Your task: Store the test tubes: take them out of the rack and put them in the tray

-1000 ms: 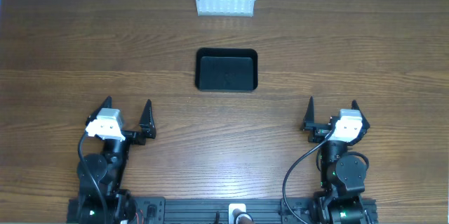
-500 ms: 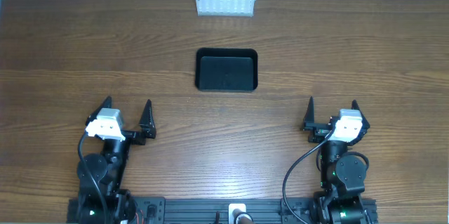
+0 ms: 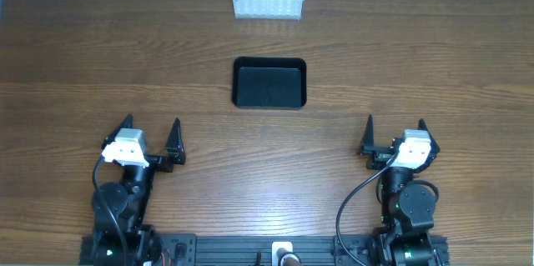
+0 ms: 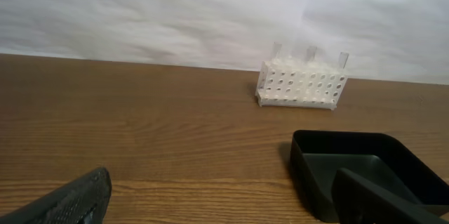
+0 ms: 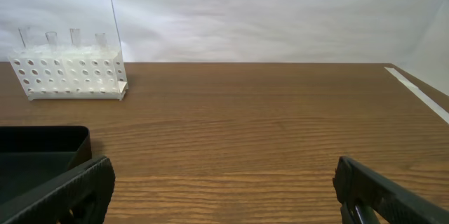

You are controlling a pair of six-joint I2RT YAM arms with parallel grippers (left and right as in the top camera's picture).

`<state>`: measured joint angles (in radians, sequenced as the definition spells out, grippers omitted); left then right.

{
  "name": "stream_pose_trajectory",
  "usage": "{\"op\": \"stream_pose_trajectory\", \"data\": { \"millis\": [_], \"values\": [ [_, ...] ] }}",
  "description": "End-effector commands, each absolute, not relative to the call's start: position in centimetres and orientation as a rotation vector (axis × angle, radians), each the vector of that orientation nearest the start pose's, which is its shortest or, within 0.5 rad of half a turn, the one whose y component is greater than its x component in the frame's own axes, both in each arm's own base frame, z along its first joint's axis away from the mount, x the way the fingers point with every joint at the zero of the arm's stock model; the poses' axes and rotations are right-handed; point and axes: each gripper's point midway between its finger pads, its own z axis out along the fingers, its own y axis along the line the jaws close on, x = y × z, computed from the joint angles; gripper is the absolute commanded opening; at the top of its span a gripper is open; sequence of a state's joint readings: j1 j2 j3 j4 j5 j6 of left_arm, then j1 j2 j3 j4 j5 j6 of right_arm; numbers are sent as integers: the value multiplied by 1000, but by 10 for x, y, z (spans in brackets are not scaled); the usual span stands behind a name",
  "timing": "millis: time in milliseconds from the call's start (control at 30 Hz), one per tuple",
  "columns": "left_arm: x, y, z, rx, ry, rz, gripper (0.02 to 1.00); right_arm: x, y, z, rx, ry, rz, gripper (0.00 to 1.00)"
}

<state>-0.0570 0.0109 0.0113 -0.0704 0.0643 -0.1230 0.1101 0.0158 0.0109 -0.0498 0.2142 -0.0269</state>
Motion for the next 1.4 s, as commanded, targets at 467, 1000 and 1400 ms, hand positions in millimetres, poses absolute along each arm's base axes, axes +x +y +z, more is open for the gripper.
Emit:
{"op": "stream_pose_trajectory", "data": {
  "millis": [467,1000,1400],
  "values": [
    [245,-27,158,14,1645,-187,1000,245,-10,162,51,1625,-108,993],
    [244,-32,163,32,1624,-210,998,245,-10,162,51,1625,-108,991],
    [286,-32,214,26,1574,-204,996,245,-10,162,51,1625,-108,993]
  ]
}}
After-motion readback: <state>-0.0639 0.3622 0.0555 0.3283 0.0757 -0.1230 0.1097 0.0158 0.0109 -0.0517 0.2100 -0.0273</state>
